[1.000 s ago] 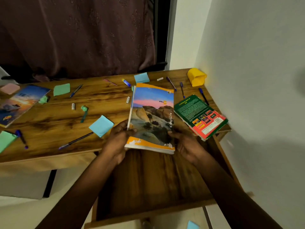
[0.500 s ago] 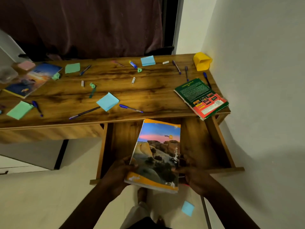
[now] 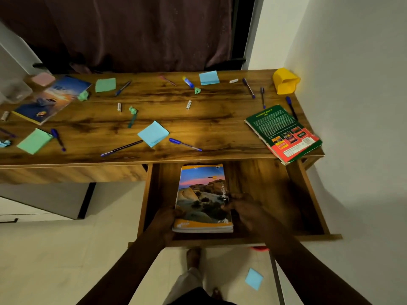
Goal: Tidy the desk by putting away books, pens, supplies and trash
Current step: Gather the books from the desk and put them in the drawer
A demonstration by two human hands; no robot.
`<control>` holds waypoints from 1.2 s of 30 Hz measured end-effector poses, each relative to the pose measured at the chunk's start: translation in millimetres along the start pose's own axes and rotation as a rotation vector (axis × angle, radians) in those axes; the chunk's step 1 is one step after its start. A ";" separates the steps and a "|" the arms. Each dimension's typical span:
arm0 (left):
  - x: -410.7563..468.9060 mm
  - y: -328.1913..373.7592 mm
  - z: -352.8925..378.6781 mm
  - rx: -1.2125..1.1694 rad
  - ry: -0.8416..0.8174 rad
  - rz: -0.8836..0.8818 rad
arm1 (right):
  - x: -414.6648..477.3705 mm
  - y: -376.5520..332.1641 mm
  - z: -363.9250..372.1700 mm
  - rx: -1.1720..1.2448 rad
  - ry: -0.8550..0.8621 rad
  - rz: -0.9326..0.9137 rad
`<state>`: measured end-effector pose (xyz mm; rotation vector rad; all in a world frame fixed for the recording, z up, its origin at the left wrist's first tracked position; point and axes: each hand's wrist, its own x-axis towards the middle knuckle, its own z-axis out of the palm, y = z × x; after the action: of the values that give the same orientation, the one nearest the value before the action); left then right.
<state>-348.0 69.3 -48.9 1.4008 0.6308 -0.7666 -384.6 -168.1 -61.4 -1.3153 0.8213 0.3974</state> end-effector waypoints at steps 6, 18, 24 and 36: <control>47.3 -3.9 -6.5 0.242 0.210 0.094 | 41.7 -2.9 19.1 -0.097 0.094 -0.006; 73.9 -3.2 -17.0 0.740 0.269 0.288 | 88.1 33.6 18.2 -0.418 0.187 -0.119; 73.2 -4.7 -17.2 0.786 0.269 0.299 | 74.5 34.5 24.1 -0.504 0.200 -0.170; 65.1 -9.0 -19.4 0.784 0.247 0.259 | 60.6 35.7 23.5 -0.582 0.124 -0.198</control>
<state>-313.8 82.1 -106.9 2.2721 0.3205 -0.6588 -361.6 -148.4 -129.1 -1.9610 0.6904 0.4156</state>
